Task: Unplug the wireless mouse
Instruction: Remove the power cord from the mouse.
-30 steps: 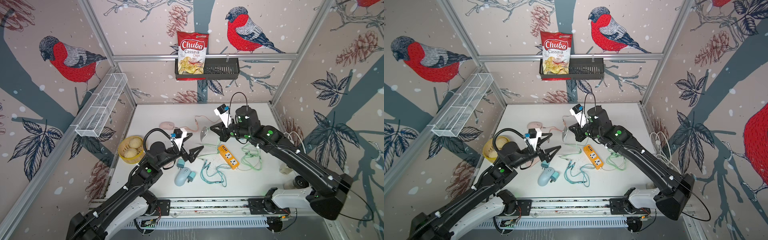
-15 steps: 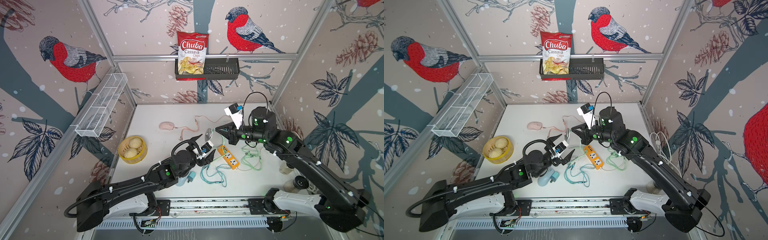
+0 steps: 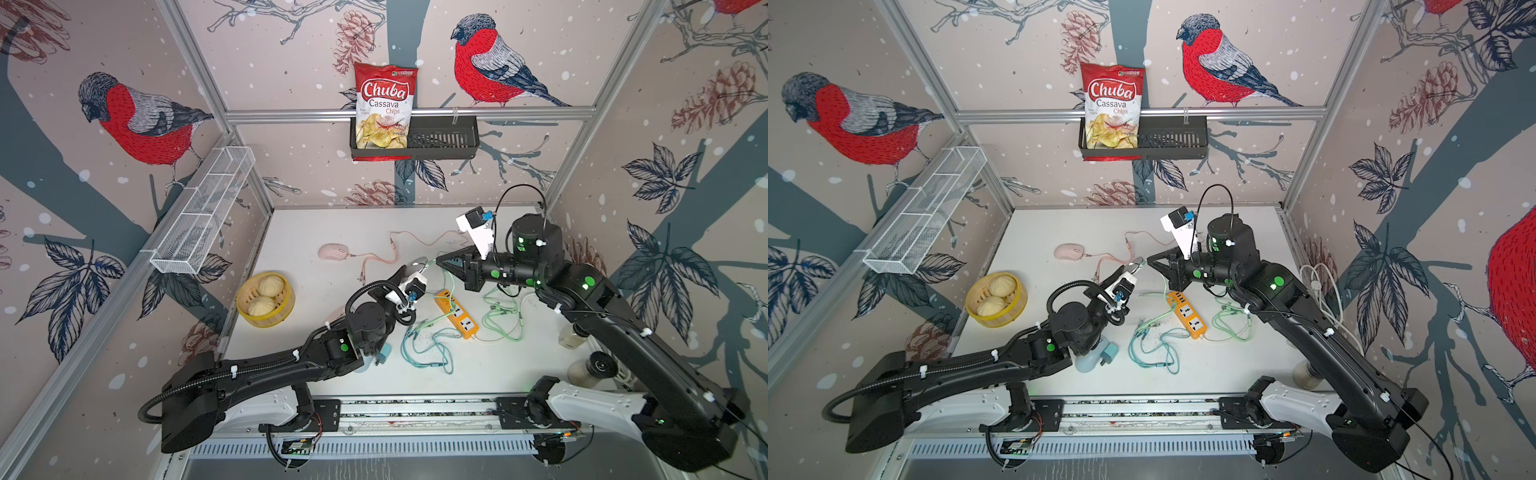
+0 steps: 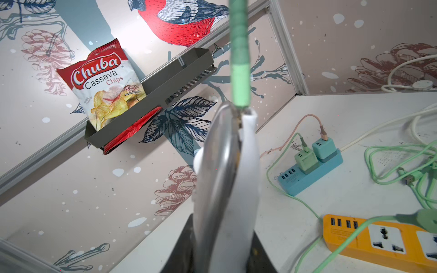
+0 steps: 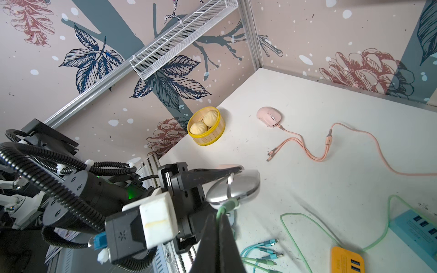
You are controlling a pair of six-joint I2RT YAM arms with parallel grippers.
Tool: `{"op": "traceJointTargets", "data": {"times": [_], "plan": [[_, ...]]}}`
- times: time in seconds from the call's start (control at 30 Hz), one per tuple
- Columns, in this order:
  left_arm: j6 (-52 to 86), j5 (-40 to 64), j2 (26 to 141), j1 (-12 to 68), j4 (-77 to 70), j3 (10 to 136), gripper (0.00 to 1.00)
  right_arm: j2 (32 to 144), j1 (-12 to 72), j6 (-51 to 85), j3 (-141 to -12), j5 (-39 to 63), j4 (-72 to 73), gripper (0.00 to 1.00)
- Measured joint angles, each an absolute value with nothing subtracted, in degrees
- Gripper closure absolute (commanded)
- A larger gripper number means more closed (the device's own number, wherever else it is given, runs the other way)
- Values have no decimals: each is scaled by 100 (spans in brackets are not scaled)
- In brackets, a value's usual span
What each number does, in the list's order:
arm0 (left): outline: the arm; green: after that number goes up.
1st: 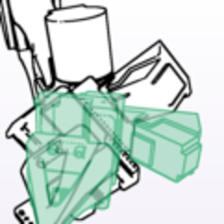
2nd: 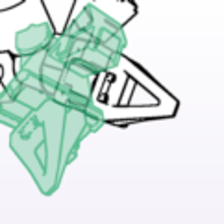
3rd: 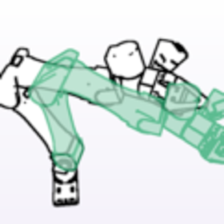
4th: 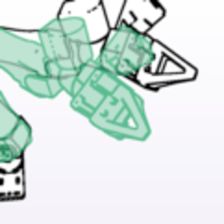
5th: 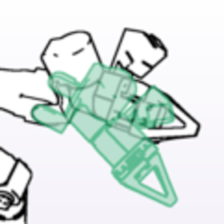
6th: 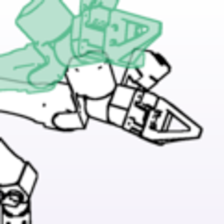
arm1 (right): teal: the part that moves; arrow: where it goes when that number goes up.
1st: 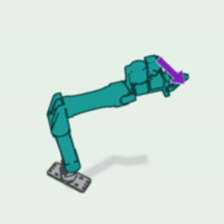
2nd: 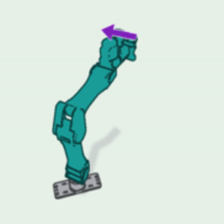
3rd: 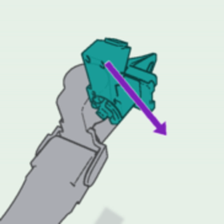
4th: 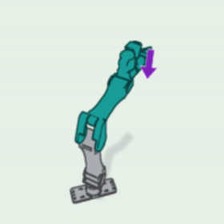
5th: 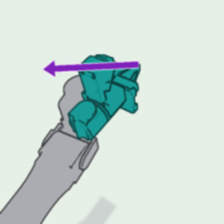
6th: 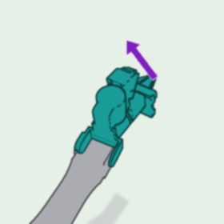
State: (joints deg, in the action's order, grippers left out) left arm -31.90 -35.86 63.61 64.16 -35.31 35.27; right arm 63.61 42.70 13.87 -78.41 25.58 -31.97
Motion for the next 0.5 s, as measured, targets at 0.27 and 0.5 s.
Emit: {"op": "traceJointTargets", "data": {"times": [0.27,0.5], "plan": [[-3317,-3605,6064,6420,-3236,3518,100,6331,4119,1323,-7701,2646,-3179,72],[-3627,-3437,5710,6423,-2418,3586,100,6322,4353,1323,-7269,2663,-3015,63]]}}
